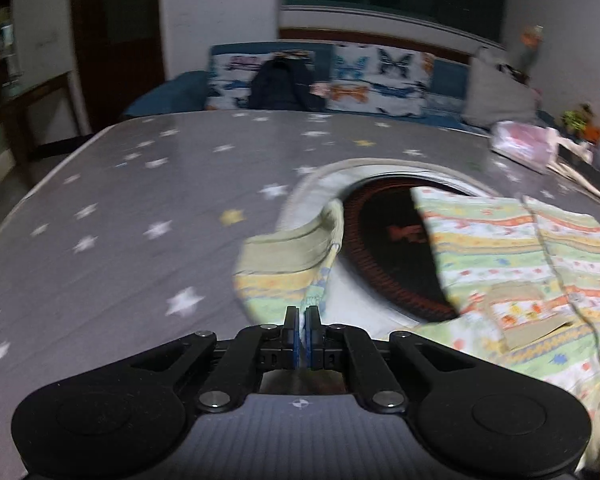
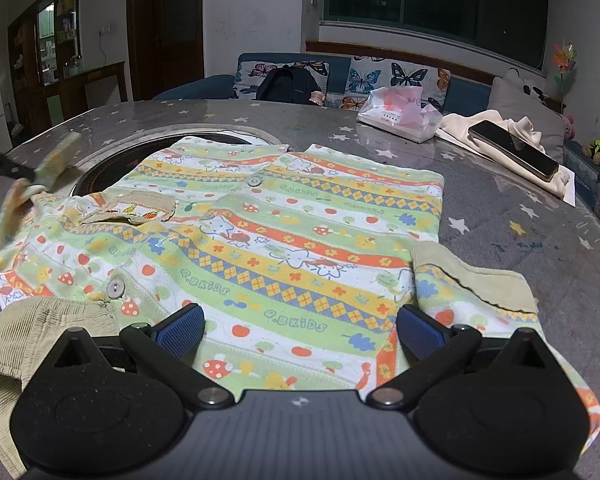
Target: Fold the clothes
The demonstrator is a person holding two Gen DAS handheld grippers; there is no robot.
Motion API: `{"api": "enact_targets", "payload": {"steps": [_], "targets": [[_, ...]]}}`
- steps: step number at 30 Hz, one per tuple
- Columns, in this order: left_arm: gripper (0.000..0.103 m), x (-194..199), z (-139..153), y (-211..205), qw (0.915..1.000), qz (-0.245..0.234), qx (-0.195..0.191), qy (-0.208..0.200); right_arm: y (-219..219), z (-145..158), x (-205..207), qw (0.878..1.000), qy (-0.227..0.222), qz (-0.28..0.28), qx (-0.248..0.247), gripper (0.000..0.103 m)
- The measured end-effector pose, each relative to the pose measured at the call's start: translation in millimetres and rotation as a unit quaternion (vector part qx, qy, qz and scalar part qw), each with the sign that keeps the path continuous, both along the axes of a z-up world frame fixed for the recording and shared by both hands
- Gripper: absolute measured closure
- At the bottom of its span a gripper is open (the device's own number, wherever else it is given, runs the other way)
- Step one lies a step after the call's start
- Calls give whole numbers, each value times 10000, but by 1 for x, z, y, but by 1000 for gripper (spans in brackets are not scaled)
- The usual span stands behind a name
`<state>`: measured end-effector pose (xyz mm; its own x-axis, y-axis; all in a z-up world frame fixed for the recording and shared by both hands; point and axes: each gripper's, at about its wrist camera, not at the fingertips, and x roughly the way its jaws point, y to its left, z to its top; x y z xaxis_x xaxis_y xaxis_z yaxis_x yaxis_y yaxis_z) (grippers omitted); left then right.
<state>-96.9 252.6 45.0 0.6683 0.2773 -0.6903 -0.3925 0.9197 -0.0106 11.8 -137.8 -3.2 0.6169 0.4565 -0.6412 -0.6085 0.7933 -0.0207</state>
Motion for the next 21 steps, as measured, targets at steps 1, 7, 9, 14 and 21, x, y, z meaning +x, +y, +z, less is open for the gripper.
{"api": "enact_targets", "payload": {"steps": [1,7,9,14,21], "targets": [[100,-7,-1,3,9999,101,1,22,0,0,0,10000,0,0,0,0],[101,-42,-11,20,9962,830,99,248,0,0,0,10000,-5,0,3,0],[101,-49,-13,29,9937,1081,9,285,0,0,0,10000,-3,0,6,0],[100,-62,1,37,9916,1286,-42,96,0,0,0,10000,-2,2,7,0],[98,-34,6,15,9980,583,-253,-24,-1,0,0,10000,11,1,32,0]]}}
